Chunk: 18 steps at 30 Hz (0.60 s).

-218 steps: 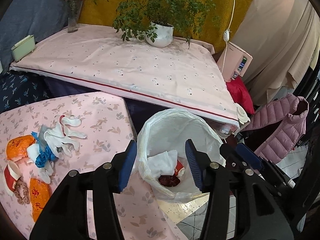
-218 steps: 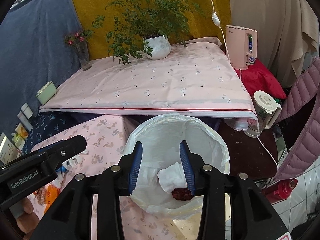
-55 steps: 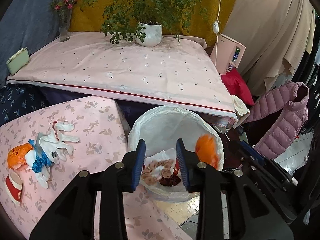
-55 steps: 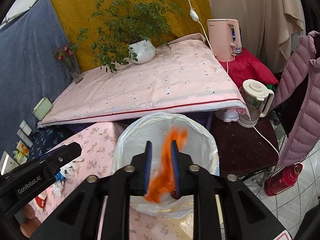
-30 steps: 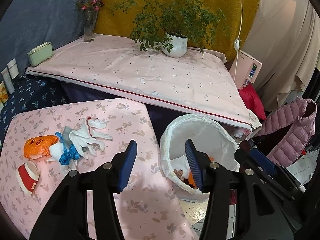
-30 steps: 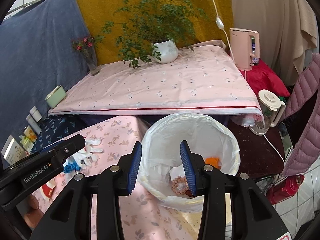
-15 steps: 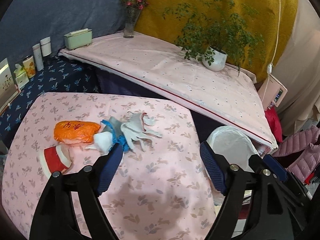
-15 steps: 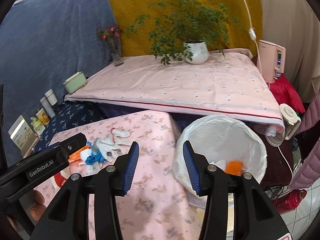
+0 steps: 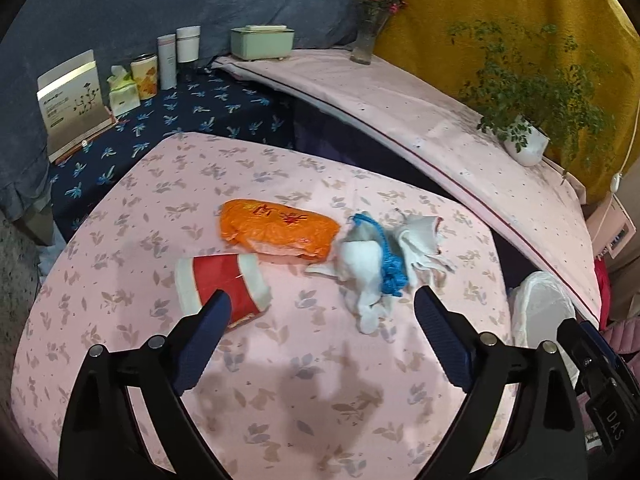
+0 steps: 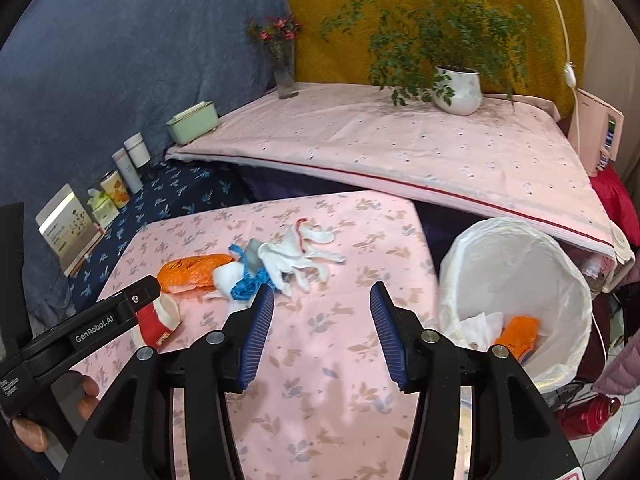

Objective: Collect trash
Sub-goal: 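Move both open tools back over the table toward the paper cup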

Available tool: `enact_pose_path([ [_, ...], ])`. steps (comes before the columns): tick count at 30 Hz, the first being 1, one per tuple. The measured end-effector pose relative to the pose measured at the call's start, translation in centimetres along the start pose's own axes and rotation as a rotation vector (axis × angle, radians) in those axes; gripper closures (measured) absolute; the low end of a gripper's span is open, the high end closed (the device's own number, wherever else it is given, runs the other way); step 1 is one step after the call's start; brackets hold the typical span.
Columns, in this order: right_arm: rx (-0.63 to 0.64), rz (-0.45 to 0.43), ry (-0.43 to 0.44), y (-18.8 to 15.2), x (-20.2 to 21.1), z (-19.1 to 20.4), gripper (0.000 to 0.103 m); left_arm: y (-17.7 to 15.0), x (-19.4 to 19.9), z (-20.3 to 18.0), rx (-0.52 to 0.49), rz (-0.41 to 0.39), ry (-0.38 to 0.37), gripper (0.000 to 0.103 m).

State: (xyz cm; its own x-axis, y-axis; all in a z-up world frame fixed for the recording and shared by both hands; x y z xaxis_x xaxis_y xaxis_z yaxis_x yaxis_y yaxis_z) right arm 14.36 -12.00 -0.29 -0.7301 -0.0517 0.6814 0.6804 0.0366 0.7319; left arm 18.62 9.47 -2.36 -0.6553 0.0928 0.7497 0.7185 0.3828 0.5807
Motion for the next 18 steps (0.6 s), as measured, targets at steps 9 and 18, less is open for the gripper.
enact_pose_path([
  [9,0.040,0.055,0.039,-0.7,-3.0,3.7,0.053,-1.0,-3.2,6.8,0.086,0.081,0.061,0.014],
  [18,0.068,0.107,0.056,-1.5,-6.0,6.4,0.053,-1.4,-6.2,10.4,0.153,0.174,-0.017,0.028],
])
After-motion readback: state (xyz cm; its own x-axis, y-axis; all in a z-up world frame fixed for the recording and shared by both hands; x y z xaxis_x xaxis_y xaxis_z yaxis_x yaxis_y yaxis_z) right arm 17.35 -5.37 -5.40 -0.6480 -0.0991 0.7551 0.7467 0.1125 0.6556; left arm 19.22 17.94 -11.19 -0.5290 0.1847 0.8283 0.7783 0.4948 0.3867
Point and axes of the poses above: each gripper's, at about its wrist camera, not at the fingertips, and x roughly against the way its jaws point, z to its left, y to its top, the point moved 2 cm from there along -x, roughly the way its jaws point, and after that the axes turned 12 degrees about x, right-handed, at the moved point
